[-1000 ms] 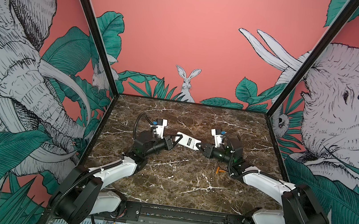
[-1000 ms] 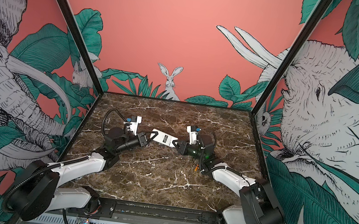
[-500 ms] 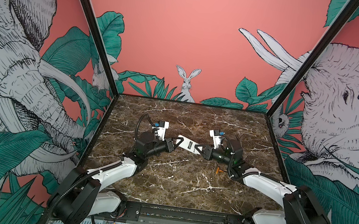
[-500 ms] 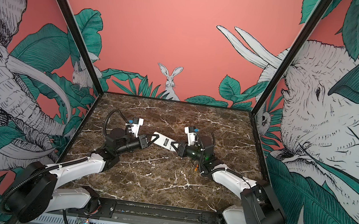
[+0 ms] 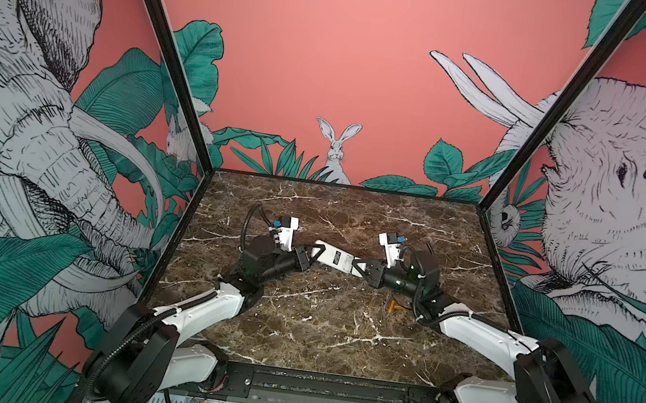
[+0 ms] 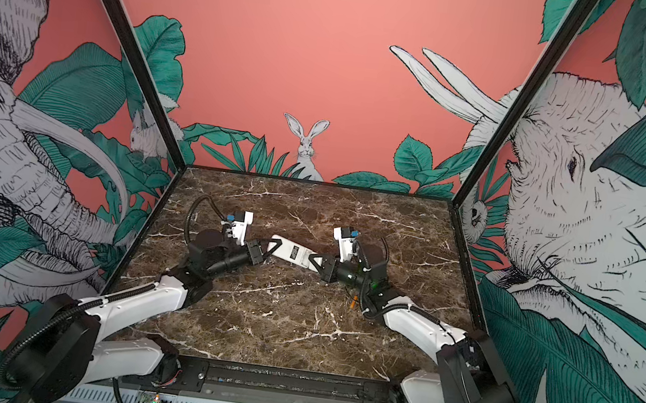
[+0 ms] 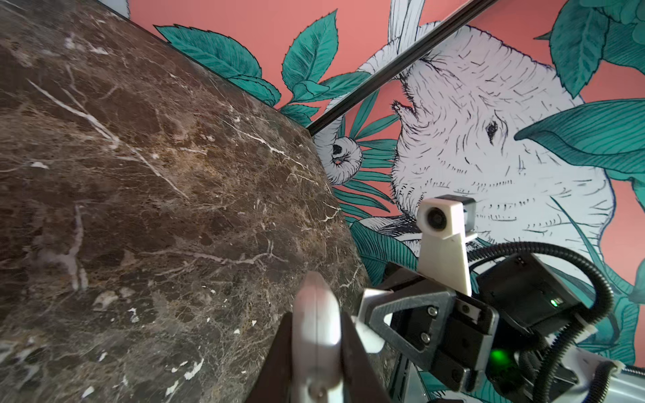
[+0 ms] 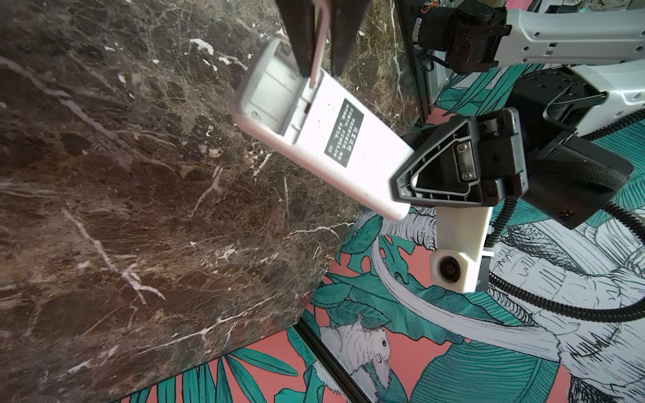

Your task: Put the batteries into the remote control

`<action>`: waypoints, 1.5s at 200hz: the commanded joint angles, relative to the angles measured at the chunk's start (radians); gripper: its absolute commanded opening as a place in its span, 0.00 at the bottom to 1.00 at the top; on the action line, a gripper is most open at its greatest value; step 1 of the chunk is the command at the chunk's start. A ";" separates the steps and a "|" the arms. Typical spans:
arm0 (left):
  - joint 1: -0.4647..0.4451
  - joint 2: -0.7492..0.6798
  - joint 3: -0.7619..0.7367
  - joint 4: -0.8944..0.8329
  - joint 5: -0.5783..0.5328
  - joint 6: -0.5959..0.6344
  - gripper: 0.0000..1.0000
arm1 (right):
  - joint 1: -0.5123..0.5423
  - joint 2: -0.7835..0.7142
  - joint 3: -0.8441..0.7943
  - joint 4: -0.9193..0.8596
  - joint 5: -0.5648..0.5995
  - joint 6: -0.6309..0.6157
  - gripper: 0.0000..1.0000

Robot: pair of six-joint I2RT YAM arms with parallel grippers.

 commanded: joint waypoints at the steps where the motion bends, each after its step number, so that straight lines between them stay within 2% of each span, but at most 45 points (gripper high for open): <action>1: 0.009 -0.031 -0.002 -0.076 -0.031 0.041 0.00 | -0.008 -0.024 -0.008 -0.040 0.024 -0.036 0.00; 22: 0.008 -0.011 -0.013 -0.114 -0.039 0.074 0.00 | -0.013 0.003 0.003 -0.110 0.048 -0.069 0.00; 53: 0.009 0.013 -0.059 -0.077 -0.031 0.073 0.00 | -0.013 0.084 0.014 -0.132 0.064 -0.089 0.00; 144: 0.009 0.019 -0.141 -0.058 -0.014 0.071 0.00 | -0.013 0.321 0.036 -0.050 0.053 -0.094 0.00; 174: 0.009 0.019 -0.151 -0.055 -0.013 0.074 0.00 | -0.014 0.379 0.033 -0.007 0.041 -0.074 0.03; 217: 0.009 0.047 -0.155 -0.024 -0.003 0.071 0.00 | -0.016 0.411 0.024 0.010 0.059 -0.065 0.10; 261: 0.009 0.064 -0.162 0.001 0.001 0.067 0.00 | -0.021 0.395 0.021 -0.034 0.101 -0.079 0.27; 300: 0.008 0.041 -0.171 -0.004 -0.016 0.071 0.00 | -0.026 0.383 0.014 -0.057 0.130 -0.084 0.38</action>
